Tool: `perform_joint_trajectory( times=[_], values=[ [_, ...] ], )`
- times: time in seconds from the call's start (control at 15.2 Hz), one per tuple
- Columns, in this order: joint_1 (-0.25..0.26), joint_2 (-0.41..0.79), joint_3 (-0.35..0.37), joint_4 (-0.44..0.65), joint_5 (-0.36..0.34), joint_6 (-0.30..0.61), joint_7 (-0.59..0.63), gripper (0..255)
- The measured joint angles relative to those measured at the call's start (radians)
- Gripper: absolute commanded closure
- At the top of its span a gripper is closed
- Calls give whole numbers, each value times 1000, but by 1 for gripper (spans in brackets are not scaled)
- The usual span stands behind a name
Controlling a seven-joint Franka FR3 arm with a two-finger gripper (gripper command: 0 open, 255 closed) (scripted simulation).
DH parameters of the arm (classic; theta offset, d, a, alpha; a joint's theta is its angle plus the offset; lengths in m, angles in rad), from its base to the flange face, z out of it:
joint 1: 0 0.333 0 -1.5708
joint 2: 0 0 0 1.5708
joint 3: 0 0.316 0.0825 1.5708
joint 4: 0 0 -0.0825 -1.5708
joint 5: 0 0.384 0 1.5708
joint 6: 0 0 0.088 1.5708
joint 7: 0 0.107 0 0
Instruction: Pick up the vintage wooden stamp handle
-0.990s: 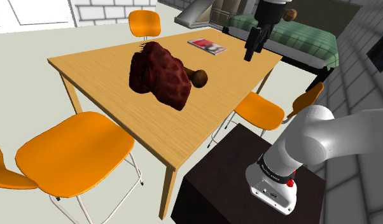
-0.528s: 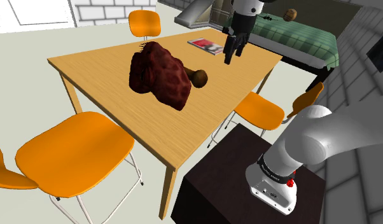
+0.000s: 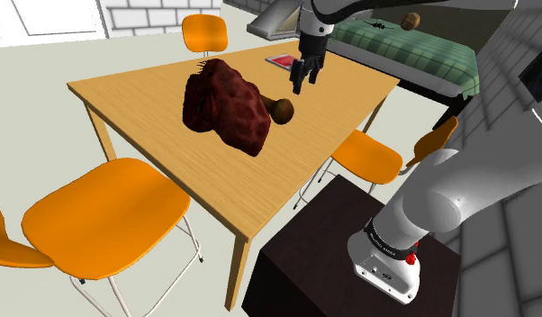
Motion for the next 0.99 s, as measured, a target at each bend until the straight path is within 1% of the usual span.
perform_joint_trajectory(
  times=[0.4, 0.66, 0.99],
  values=[
    [-3, 234, -12, 129, 1, 104, -10, 0],
    [-9, 385, -20, 238, 6, 146, -26, 0],
    [-19, 585, -24, 416, 18, 167, -46, 0]
  ],
)
